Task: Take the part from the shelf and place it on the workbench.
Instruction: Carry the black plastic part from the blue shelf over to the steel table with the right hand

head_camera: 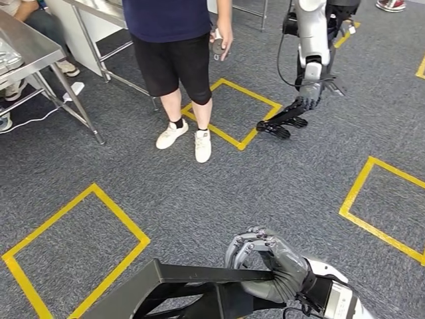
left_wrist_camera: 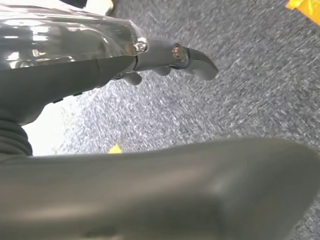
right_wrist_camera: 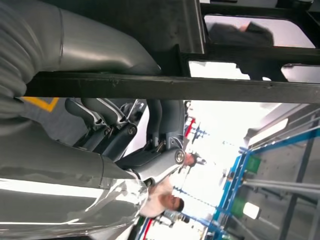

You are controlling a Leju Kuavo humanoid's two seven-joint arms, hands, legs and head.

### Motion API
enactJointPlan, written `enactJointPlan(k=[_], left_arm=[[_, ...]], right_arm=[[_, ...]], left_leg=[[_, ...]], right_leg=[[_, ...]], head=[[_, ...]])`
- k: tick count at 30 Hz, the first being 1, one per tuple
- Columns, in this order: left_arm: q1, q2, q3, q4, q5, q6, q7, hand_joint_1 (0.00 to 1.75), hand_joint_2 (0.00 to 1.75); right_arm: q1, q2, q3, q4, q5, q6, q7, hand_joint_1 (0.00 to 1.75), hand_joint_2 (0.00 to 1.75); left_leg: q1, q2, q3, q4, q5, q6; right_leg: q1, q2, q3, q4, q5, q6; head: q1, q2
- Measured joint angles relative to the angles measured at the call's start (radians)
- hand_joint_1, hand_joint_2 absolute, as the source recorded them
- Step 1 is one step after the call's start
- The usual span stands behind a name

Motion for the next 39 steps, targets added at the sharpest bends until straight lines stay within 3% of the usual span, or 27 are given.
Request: enactJointPlan(k=[1,3,5,7,8,10,11,13,14,15,16,18,20,21,23,24,25,27,29,30,32,33,34,36,38,39], left_arm=[[0.002,0.000,0.000,0.000,0.000,0.000,0.000,0.00,1.75],[0.002,0.000,0.000,0.000,0.000,0.000,-0.002,0.00,1.75],[0.000,0.000,0.000,0.000,0.000,0.000,-0.004,0.00,1.75],[0.001,0.000,0.000,0.000,0.000,0.000,-0.004,0.00,1.75],[0.002,0.000,0.000,0.000,0.000,0.000,-0.005,0.00,1.75],[0.000,0.000,0.000,0.000,0.000,0.000,-0.005,0.00,1.75],[-0.002,0.000,0.000,0.000,0.000,-0.001,-0.005,0.00,1.75],[-0.005,0.000,0.000,0.000,0.000,-0.001,-0.005,0.00,1.75],[-0.004,0.000,0.000,0.000,0.000,-0.002,-0.005,0.00,1.75],[-0.003,0.000,0.000,0.000,0.000,-0.002,-0.005,0.00,1.75],[-0.002,0.000,0.000,0.000,0.000,-0.002,-0.005,0.00,1.75],[-0.002,0.000,0.000,0.000,0.000,-0.003,-0.005,0.00,1.75],[-0.003,0.000,0.000,0.000,0.000,-0.003,-0.005,0.00,1.75],[-0.002,0.000,0.000,0.000,0.000,-0.003,-0.005,0.00,1.75],[0.003,-0.001,0.000,0.000,0.000,-0.003,-0.005,0.00,1.75],[0.004,-0.001,0.000,0.000,0.000,-0.003,-0.005,0.00,1.75],[0.003,-0.001,0.000,0.000,0.000,-0.003,-0.005,0.00,1.75],[-0.002,-0.002,0.000,0.000,0.000,-0.003,-0.005,0.00,1.75],[-0.002,-0.002,0.000,0.000,0.000,-0.003,-0.005,0.00,1.75],[0.000,-0.002,0.000,0.000,0.000,-0.003,-0.005,0.00,1.75],[0.004,-0.002,0.000,0.000,0.000,-0.003,-0.005,0.00,1.75],[0.003,-0.002,0.000,0.000,0.000,-0.003,-0.005,0.00,1.75],[0.002,-0.001,0.000,0.000,0.000,-0.003,-0.006,0.00,1.75],[-0.001,-0.001,0.000,0.000,0.000,-0.003,-0.006,0.00,1.75],[0.002,-0.001,0.000,0.000,0.000,-0.003,-0.006,0.00,1.75],[0.003,-0.001,0.000,0.000,0.000,-0.003,-0.006,0.00,1.75]], right_arm=[[0.000,0.000,0.000,0.000,-0.001,0.000,0.000,1.75,1.75],[-0.001,0.000,0.000,-0.001,-0.003,0.000,0.000,1.75,1.75],[-0.001,0.000,0.000,-0.001,-0.004,0.000,0.000,1.75,1.75],[-0.002,0.001,0.000,-0.002,-0.004,0.000,0.000,1.75,1.75],[-0.003,0.001,0.000,-0.002,-0.004,0.000,0.000,1.75,1.75],[-0.003,0.002,0.000,-0.003,-0.005,0.000,0.000,1.75,1.75],[-0.001,0.001,0.000,-0.003,-0.005,0.000,0.000,1.75,1.75],[0.003,0.001,0.000,-0.001,-0.005,0.000,0.000,1.75,1.75],[0.006,0.001,0.000,-0.001,-0.005,-0.001,0.000,1.75,1.75],[0.007,0.001,0.000,0.000,-0.005,-0.001,0.000,1.75,1.75],[0.009,0.001,0.000,0.000,-0.005,-0.001,0.000,1.75,1.75],[0.011,0.001,0.000,0.000,-0.005,-0.002,0.000,1.75,1.75],[0.014,0.001,-0.001,0.001,-0.005,-0.003,0.000,1.75,1.75],[0.014,0.001,-0.001,0.001,-0.005,-0.003,0.000,1.75,1.75],[0.013,0.001,-0.001,-0.001,-0.005,-0.003,0.001,1.75,1.75],[0.013,0.001,-0.001,-0.002,-0.006,-0.003,0.000,1.75,1.75],[0.014,0.002,-0.001,-0.003,-0.006,-0.004,0.000,1.75,1.75],[0.017,0.002,-0.001,-0.004,-0.006,-0.004,0.000,1.75,1.75],[0.019,0.002,-0.001,-0.003,-0.006,-0.004,0.000,1.75,1.75],[0.019,0.002,-0.001,-0.003,-0.006,-0.004,0.000,1.75,1.75],[0.020,0.002,-0.001,-0.004,-0.006,-0.005,0.000,1.75,1.75],[0.020,0.002,-0.001,-0.004,-0.006,-0.005,0.000,1.75,1.75],[0.020,0.002,-0.001,-0.004,-0.006,-0.006,0.000,1.75,1.75],[0.021,0.002,-0.001,-0.004,-0.006,-0.006,0.000,1.75,1.75],[0.020,0.002,-0.002,-0.005,-0.006,-0.006,0.000,1.75,1.75],[0.019,0.002,-0.002,-0.006,-0.006,-0.006,-0.001,1.75,1.75]], left_leg=[[0.000,0.008,0.024,-0.053,0.037,0.002],[-0.009,0.051,0.084,-0.178,0.096,0.014],[-0.021,0.084,0.110,-0.236,0.104,0.030],[-0.024,0.070,0.112,-0.244,0.097,0.041],[-0.022,0.059,0.116,-0.249,0.098,0.045],[-0.014,0.037,0.126,-0.260,0.099,0.054],[-0.012,0.026,0.129,-0.261,0.098,0.058],[-0.012,0.000,0.132,-0.261,0.095,0.063],[-0.012,-0.014,0.135,-0.261,0.094,0.064],[-0.012,-0.028,0.139,-0.261,0.092,0.064],[-0.011,-0.042,0.145,-0.260,0.089,0.062],[-0.011,-0.070,0.152,-0.256,0.081,0.055],[-0.008,-0.095,0.149,-0.252,0.077,0.045],[-0.007,-0.106,0.146,-0.252,0.077,0.039],[-0.004,-0.114,0.143,-0.252,0.075,0.029],[-0.005,-0.098,0.138,-0.240,0.067,0.024],[-0.006,-0.073,0.124,-0.210,0.049,0.019],[-0.004,-0.021,0.065,-0.095,-0.005,0.008],[0.002,-0.006,0.009,0.006,-0.032,0.000],[0.004,-0.003,0.004,0.010,-0.019,-0.001],[0.005,0.016,0.048,-0.091,0.052,0.002],[-0.001,0.043,0.077,-0.153,0.081,0.007],[-0.007,0.068,0.101,-0.204,0.099,0.015],[-0.019,0.095,0.113,-0.237,0.096,0.030],[-0.018,0.074,0.114,-0.245,0.095,0.041],[-0.015,0.062,0.118,-0.250,0.096,0.047]], right_leg=[[0.000,-0.013,0.007,0.000,-0.005,0.002],[0.003,-0.036,0.021,-0.001,-0.016,0.008],[0.007,-0.055,0.027,-0.002,-0.024,0.017],[0.008,-0.073,0.035,-0.007,-0.030,0.027],[0.007,-0.064,0.040,-0.005,-0.036,0.032],[0.004,-0.011,0.023,0.045,-0.068,0.036],[0.004,0.020,-0.006,0.103,-0.095,0.036],[0.004,0.043,-0.083,0.231,-0.139,0.037],[0.004,0.045,-0.110,0.265,-0.136,0.038],[0.004,0.046,-0.118,0.260,-0.112,0.040],[0.004,0.051,-0.108,0.217,-0.070,0.041],[0.001,0.089,-0.064,0.087,0.010,0.040],[0.000,0.120,-0.038,0.018,0.032,0.035],[0.002,0.120,-0.035,0.013,0.028,0.031],[0.002,0.099,-0.031,0.008,0.027,0.019],[0.000,0.087,-0.027,0.005,0.026,0.013],[-0.002,0.073,-0.023,0.002,0.025,0.008],[-0.002,0.044,-0.017,0.001,0.019,0.001],[-0.002,0.015,-0.010,0.001,0.011,0.000],[-0.002,0.002,-0.004,0.001,0.006,0.001],[-0.002,-0.022,0.011,0.001,-0.005,0.005],[-0.001,-0.034,0.019,0.000,-0.011,0.009],[0.001,-0.044,0.025,0.000,-0.016,0.014],[0.005,-0.065,0.033,-0.004,-0.023,0.024],[0.005,-0.080,0.044,-0.010,-0.030,0.035],[0.005,-0.065,0.047,-0.004,-0.039,0.039]], head=[[0.000,0.000],[0.000,0.000],[0.000,0.000],[0.000,0.000],[0.001,0.000],[0.002,0.000],[0.003,0.000],[0.004,0.000],[0.004,0.000],[0.004,0.000],[0.003,0.000],[0.003,0.000],[0.003,0.000],[0.003,0.000],[0.003,0.000],[0.003,0.000],[0.002,0.000],[0.002,0.000],[0.002,0.000],[0.002,0.000],[0.002,0.000],[0.002,0.000],[0.002,0.000],[0.002,0.000],[0.002,0.000],[0.002,0.000]])
